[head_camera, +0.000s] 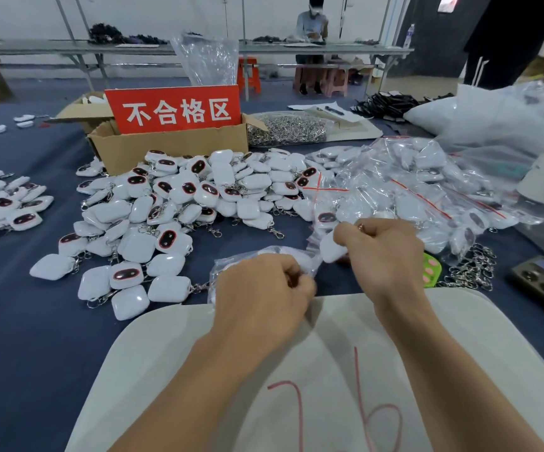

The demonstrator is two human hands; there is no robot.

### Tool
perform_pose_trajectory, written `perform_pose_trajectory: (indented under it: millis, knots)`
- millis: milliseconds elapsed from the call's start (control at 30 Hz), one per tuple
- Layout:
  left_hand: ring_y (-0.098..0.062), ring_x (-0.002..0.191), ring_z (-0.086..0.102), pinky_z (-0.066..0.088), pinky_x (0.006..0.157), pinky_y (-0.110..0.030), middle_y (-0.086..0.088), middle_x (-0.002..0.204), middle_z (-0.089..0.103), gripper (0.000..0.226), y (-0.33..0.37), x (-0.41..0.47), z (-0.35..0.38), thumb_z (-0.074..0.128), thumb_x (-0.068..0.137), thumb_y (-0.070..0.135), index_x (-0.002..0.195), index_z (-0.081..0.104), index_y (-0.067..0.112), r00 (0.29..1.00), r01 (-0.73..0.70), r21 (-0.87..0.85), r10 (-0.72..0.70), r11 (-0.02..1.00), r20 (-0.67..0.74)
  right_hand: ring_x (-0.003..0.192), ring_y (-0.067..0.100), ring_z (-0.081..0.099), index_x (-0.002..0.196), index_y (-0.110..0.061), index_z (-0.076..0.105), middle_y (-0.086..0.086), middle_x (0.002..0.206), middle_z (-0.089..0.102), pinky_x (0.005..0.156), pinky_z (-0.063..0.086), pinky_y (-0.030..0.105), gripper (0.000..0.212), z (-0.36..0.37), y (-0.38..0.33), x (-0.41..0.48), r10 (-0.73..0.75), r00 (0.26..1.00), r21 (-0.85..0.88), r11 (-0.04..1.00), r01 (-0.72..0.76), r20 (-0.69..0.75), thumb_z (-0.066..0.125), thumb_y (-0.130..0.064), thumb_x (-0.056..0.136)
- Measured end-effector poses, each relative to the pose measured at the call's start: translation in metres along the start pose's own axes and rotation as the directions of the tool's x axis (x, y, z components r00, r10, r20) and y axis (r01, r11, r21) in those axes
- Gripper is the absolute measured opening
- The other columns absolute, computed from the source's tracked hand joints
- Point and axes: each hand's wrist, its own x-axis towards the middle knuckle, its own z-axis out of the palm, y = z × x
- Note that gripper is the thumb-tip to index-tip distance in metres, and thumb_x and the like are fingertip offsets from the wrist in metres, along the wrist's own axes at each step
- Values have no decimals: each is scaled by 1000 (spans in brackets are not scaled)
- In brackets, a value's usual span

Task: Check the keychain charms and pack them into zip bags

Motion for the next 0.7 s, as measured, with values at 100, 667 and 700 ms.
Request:
perform_pose_trajectory:
  millis: [100, 667, 700]
  knots:
    - [-2, 64, 57, 31, 49, -16, 23, 65, 63, 23, -2, 2, 0, 63, 86, 40, 66, 61, 28, 996, 74, -233, -84, 970, -36, 51, 14, 23, 53, -11, 41, -3, 48, 26, 50, 23, 30, 35, 0, 1, 0, -5, 998, 18, 1000, 4, 68, 66, -28, 68]
    - [-10, 67, 44, 34, 62, -20, 15, 64, 50, 16, 3, -4, -11, 52, 101, 24, 85, 54, 23, 945, -259, -313, 172, 914, -279, 53, 8, 32, 58, -10, 59, 0, 48, 43, 50, 27, 25, 27, 11, -5, -16, -180, 863, 125, 983, 137, 472, 64, -34, 70]
    - [-11, 68, 43, 32, 61, -21, 14, 66, 50, 15, 4, -5, -11, 51, 100, 25, 85, 54, 22, 940, -281, -314, 194, 907, -281, 49, 5, 31, 56, -21, 63, -7, 45, 41, 47, 26, 18, 22, 12, -7, -18, -197, 857, 100, 980, 170, 476, 62, -36, 71]
